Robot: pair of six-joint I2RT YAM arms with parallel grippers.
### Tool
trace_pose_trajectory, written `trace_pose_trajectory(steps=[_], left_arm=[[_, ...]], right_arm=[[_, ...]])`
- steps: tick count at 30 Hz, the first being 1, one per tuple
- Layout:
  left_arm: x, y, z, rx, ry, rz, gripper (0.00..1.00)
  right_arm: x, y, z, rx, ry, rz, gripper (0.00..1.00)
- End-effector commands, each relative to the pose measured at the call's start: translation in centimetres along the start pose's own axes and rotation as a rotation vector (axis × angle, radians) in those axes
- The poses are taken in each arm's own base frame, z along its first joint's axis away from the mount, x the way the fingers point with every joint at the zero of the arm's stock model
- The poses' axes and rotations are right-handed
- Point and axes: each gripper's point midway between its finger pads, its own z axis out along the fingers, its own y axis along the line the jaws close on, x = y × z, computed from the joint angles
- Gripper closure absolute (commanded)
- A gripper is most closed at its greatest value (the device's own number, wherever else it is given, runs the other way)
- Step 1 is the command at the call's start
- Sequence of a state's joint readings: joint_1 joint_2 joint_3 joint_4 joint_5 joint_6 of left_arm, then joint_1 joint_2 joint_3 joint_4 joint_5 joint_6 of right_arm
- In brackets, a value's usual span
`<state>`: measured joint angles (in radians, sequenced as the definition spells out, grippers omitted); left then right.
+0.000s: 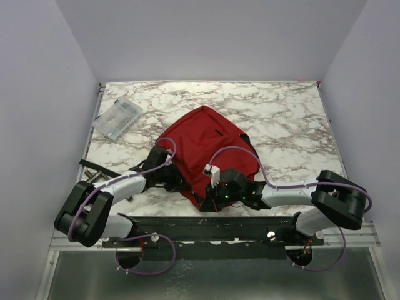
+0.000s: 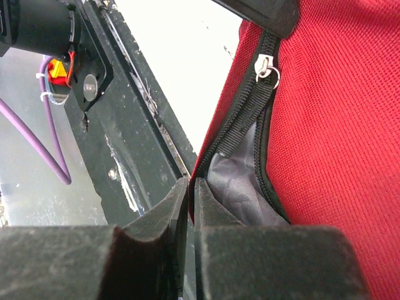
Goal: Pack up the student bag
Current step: Zip the student bag at the center of the board.
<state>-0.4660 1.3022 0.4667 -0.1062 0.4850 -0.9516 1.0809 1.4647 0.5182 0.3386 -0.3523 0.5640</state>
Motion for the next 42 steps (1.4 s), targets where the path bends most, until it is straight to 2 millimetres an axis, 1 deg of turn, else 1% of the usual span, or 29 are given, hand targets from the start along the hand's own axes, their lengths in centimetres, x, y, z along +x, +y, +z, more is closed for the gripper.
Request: trace_pose_trajectory(steps=[1, 2, 4, 5, 6, 7, 9, 11, 13, 16, 18, 20, 22, 24, 26, 29, 31, 32, 34, 36, 38, 40, 41, 42], left_arm=[[-1.9, -0.7, 0.4, 0.047, -0.078, 0.097, 0.98], [-2.3, -1.7, 0.2, 0.091, -0.101, 0.127, 1.00], [-2.8, -3.1, -0.3, 0.161, -0.144, 0.179, 1.00], [-3.0, -3.8, -0.6, 0.201, -0.165, 0.207, 1.00], [-3.1, -4.5, -1.0, 0.237, -0.184, 0.231, 1.00], [-3.1, -5.4, -1.5, 0.286, -0.204, 0.262, 1.00], [-3.1, -6.7, -2.6, 0.371, -0.250, 0.316, 1.00], [-3.0, -7.5, -3.5, 0.421, -0.288, 0.363, 1.00], [-3.0, -8.3, -4.4, 0.462, -0.323, 0.410, 1.00], [-2.7, -9.4, -5.4, 0.522, -0.343, 0.469, 1.00], [-2.4, -9.9, -6.0, 0.552, -0.355, 0.489, 1.00], [-2.1, -10.2, -6.4, 0.580, -0.359, 0.506, 1.00], [-1.7, -10.4, -6.8, 0.601, -0.354, 0.526, 1.00], [-1.5, -10.5, -7.0, 0.610, -0.359, 0.537, 1.00], [-1.6, -10.3, -7.0, 0.606, -0.371, 0.536, 1.00], [-2.0, -10.3, -6.9, 0.594, -0.384, 0.509, 1.00], [-2.7, -10.4, -6.8, 0.582, -0.402, 0.467, 1.00], [-3.0, -10.5, -6.7, 0.578, -0.403, 0.433, 1.00], [-3.6, -10.8, -6.6, 0.574, -0.401, 0.365, 1.00], [-4.1, -11.1, -6.4, 0.573, -0.385, 0.283, 1.00], [-4.6, -11.2, -6.1, 0.568, -0.357, 0.178, 1.00], [-5.0, -10.8, -5.5, 0.558, -0.310, 0.045, 1.00], [-5.2, -10.7, -5.3, 0.563, -0.285, -0.007, 1.00], [-5.2, -11.2, -5.5, 0.596, -0.271, -0.016, 1.00]], right_arm=[[-1.1, 1.5, -0.2, -0.020, -0.022, 0.004, 0.86], [-1.6, 1.1, -0.4, 0.024, -0.034, 0.039, 0.83], [-2.2, 0.2, -0.9, 0.106, -0.058, 0.084, 0.79], [-2.5, -0.5, -1.3, 0.157, -0.073, 0.107, 0.69], [-3.1, -0.8, -1.6, 0.188, -0.091, 0.132, 0.62], [-3.4, -1.0, -2.1, 0.204, -0.094, 0.152, 0.58], [-4.7, -0.8, -2.8, 0.202, -0.117, 0.189, 0.51], [-6.1, 0.1, -3.5, 0.167, -0.143, 0.204, 0.48], [-7.1, 0.4, -3.9, 0.165, -0.154, 0.230, 0.47], [-7.3, -1.0, -4.1, 0.221, -0.144, 0.276, 0.50], [-7.4, -1.5, -4.0, 0.210, -0.154, 0.298, 0.51], [-7.4, -2.0, -4.0, 0.211, -0.152, 0.328, 0.56], [-7.9, -2.0, -3.9, 0.187, -0.166, 0.343, 0.63], [-8.1, -2.1, -4.2, 0.169, -0.179, 0.369, 0.68], [-8.4, -1.6, -4.7, 0.130, -0.205, 0.379, 0.68], [-8.4, 0.1, -5.0, 0.034, -0.201, 0.275, 0.69], [-7.8, 1.2, -4.8, 0.006, -0.175, 0.190, 0.70], [-7.1, 1.5, -4.5, 0.021, -0.158, 0.137, 0.71], [-6.2, 1.3, -3.8, 0.107, -0.147, 0.030, 0.78], [-5.7, -0.3, -3.4, 0.275, -0.177, -0.068, 0.83], [-5.4, -1.9, -3.5, 0.427, -0.199, -0.163, 0.85], [-5.1, -3.5, -4.2, 0.617, -0.222, -0.283, 0.85], [-4.9, -3.9, -4.2, 0.678, -0.217, -0.337, 0.84], [-5.2, -4.2, -4.4, 0.729, -0.222, -0.366, 0.84]])
